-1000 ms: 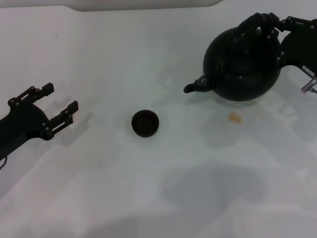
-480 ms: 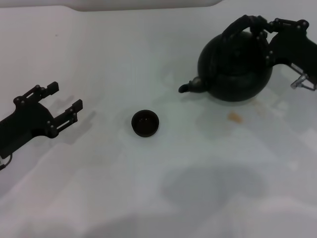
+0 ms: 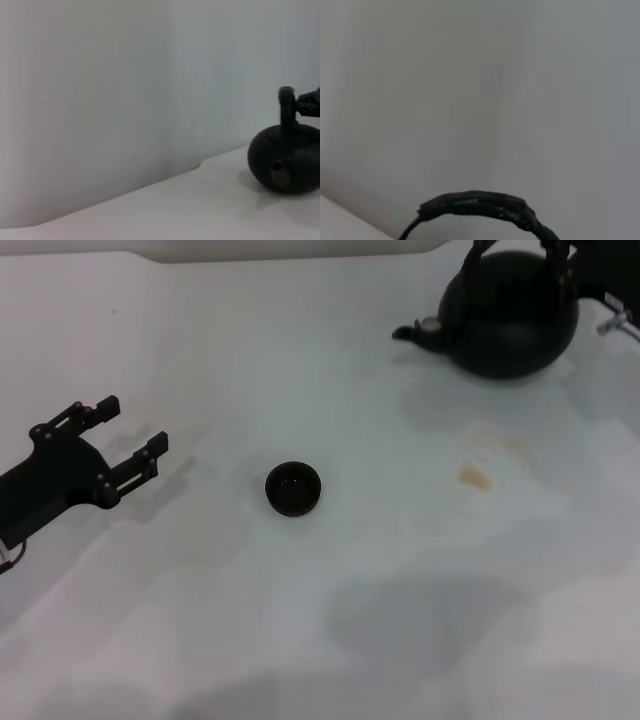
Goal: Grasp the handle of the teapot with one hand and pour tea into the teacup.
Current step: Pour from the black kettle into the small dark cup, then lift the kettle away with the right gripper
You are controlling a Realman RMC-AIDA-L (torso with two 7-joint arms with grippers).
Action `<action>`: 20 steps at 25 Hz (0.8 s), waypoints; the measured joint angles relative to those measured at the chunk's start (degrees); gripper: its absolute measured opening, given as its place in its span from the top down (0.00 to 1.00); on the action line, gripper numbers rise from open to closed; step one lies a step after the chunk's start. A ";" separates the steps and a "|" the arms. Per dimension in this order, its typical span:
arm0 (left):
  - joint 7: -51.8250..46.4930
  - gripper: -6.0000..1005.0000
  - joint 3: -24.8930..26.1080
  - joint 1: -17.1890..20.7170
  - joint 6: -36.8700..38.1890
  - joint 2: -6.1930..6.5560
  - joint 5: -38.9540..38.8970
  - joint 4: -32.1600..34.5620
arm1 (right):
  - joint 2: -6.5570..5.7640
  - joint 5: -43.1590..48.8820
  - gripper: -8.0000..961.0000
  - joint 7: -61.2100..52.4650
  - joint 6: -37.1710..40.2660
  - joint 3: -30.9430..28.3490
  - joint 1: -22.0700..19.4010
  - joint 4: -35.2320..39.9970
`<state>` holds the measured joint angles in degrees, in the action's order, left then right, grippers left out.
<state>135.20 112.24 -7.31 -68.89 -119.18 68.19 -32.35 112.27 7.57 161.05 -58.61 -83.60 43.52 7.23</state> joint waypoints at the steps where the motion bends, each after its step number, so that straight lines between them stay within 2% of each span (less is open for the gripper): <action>1: -0.01 0.26 0.00 0.07 0.18 0.00 -0.01 0.01 | -0.40 0.01 0.88 -0.38 3.12 0.01 -0.45 -2.85; 4: -0.02 0.26 0.09 0.29 0.36 0.00 -0.19 0.01 | -1.47 0.08 0.88 -1.44 9.79 0.02 -2.61 -11.84; 8: 0.06 0.26 0.16 0.36 0.76 0.00 -0.44 0.01 | -2.76 0.50 0.88 -2.99 12.86 -0.10 -6.35 -23.40; 9: 0.06 0.26 0.18 0.37 0.94 0.00 -0.53 0.01 | -3.16 1.12 0.88 -3.22 13.24 -0.03 -8.48 -28.12; 10: 0.06 0.26 0.17 0.37 0.98 0.00 -0.59 0.01 | -3.16 1.12 0.88 -3.22 13.24 -0.03 -8.48 -28.12; 13: 0.07 0.26 0.18 0.37 1.03 0.00 -0.76 0.01 | -3.10 4.06 0.88 -3.13 15.68 -0.59 -13.44 -37.37; 14: 0.07 0.26 0.18 0.37 1.06 0.00 -0.78 0.01 | -2.86 6.37 0.88 -3.09 19.16 -0.84 -16.83 -43.98; 15: 0.07 0.26 0.18 0.39 1.11 0.00 -0.78 0.01 | -2.86 6.37 0.88 -3.09 19.16 -0.84 -16.83 -43.98; 20: 0.07 0.26 0.17 0.28 1.61 0.00 -0.79 0.00 | -1.71 11.72 0.88 -3.55 27.87 -0.49 -25.50 -58.26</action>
<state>135.27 112.41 -7.03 -67.29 -119.18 67.41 -32.34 110.57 19.28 157.51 -30.73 -84.08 18.02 -51.03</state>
